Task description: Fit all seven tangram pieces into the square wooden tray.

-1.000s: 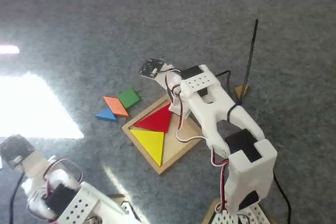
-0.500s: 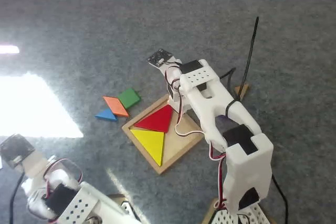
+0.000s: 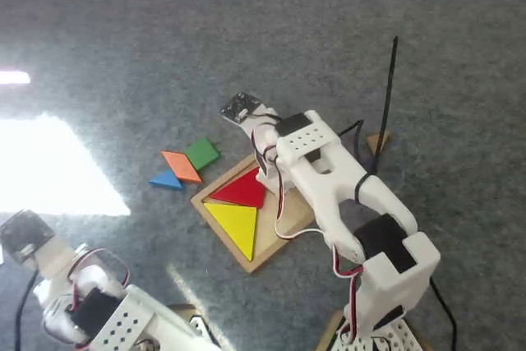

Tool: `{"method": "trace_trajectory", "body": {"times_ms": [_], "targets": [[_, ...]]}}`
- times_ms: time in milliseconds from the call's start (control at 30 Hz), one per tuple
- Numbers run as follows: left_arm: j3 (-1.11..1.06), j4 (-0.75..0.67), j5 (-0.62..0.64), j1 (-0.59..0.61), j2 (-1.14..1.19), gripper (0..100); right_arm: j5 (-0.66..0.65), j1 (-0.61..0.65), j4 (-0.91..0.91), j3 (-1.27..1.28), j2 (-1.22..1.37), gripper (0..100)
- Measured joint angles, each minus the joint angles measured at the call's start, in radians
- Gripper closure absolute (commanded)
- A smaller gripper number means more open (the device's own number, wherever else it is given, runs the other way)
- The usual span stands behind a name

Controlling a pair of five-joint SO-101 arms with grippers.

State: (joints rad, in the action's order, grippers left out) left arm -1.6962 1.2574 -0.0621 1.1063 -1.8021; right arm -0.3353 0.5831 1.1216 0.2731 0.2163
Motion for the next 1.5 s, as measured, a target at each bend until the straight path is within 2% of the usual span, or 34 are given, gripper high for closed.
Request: {"method": "trace_trajectory", "body": {"times_ms": [167, 333, 600, 733, 833, 1067, 1500], "targets": [[0.000, 0.000, 0.000, 0.000, 0.000, 99, 0.000, -0.009, -0.008, -0.020, 0.048, 45.4], [0.000, 0.000, 0.000, 0.000, 0.000, 99, 0.005, -0.061, 0.072, -0.216, 0.227, 45.4], [0.000, 0.000, 0.000, 0.000, 0.000, 99, 0.160, -0.215, 0.273, -0.664, 0.508, 45.4], [0.000, 0.000, 0.000, 0.000, 0.000, 99, 0.242, -0.311, 0.282, -0.760, 0.559, 45.4], [0.000, 0.000, 0.000, 0.000, 0.000, 99, 0.253, -0.347, 0.282, -0.775, 0.563, 45.4], [0.000, 0.000, 0.000, 0.000, 0.000, 99, 0.219, -0.298, 0.282, -0.813, 0.580, 45.4], [0.000, 0.000, 0.000, 0.000, 0.000, 99, 0.170, -0.095, 0.281, -0.853, 0.582, 45.4]]}}
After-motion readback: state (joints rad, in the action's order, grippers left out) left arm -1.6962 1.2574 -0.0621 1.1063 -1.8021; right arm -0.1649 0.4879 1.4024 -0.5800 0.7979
